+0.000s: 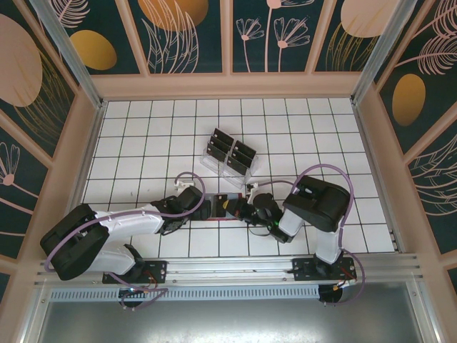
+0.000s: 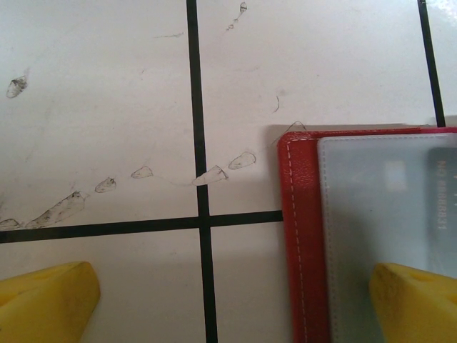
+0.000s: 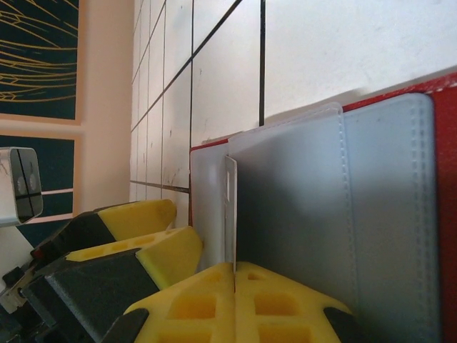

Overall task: Put the credit cards into the card holder
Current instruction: Insert the credit card into the card slot.

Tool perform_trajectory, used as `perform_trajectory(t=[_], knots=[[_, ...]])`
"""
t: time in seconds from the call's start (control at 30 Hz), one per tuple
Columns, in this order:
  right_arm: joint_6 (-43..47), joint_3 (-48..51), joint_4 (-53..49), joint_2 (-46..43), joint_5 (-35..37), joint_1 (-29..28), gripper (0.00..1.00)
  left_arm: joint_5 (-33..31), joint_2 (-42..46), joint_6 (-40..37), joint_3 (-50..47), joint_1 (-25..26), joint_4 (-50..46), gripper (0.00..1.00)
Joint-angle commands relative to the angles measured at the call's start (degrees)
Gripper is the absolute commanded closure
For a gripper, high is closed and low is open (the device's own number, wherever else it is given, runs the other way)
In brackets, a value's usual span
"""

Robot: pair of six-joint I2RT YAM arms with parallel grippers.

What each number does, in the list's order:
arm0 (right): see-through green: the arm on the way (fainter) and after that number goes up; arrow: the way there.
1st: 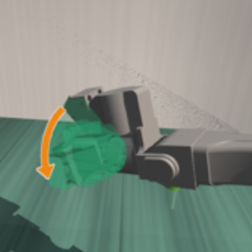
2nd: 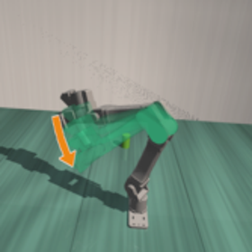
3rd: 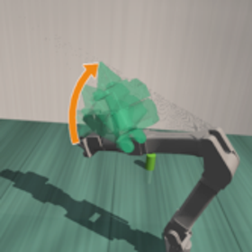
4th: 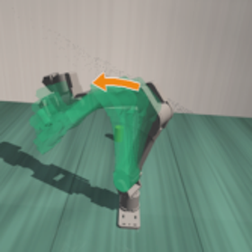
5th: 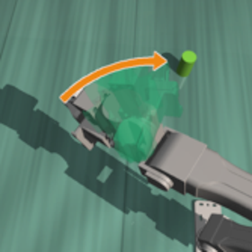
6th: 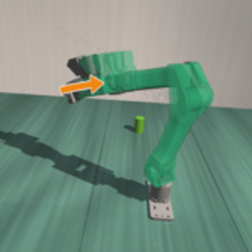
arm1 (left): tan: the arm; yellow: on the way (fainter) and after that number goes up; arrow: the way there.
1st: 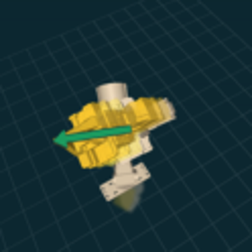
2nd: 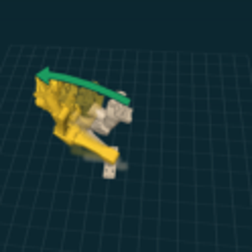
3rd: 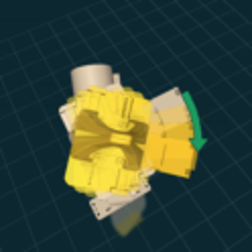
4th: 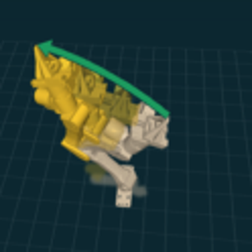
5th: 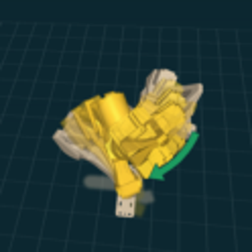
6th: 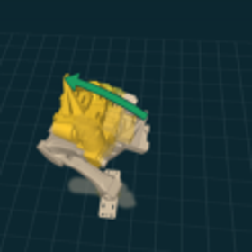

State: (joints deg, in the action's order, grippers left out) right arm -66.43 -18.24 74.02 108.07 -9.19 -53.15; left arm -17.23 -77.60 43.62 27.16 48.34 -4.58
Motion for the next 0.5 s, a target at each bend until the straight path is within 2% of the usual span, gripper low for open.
perform_trajectory(t=[0.0,0.17,0.33,0.47], knots=[[0.3,-1.3,-5.3,1.9,-1.2,-0.3,1.00,0.9,-1.1,1.0,-2.3,-0.3,-3.6,0.01],[1.4,-1.6,-8.4,-0.8,-1.5,0.0,1.00,1.4,-0.6,1.5,-2.1,-0.3,-3.1,0.02],[5.7,-3.0,-20.3,-9.6,-0.3,0.1,0.75,1.5,1.8,2.9,-1.5,-0.3,-2.7,0.02],[10.7,-6.3,-33.8,-17.7,2.1,0.1,0.63,-0.5,3.5,2.6,0.8,-0.3,-4.1,0.01]])
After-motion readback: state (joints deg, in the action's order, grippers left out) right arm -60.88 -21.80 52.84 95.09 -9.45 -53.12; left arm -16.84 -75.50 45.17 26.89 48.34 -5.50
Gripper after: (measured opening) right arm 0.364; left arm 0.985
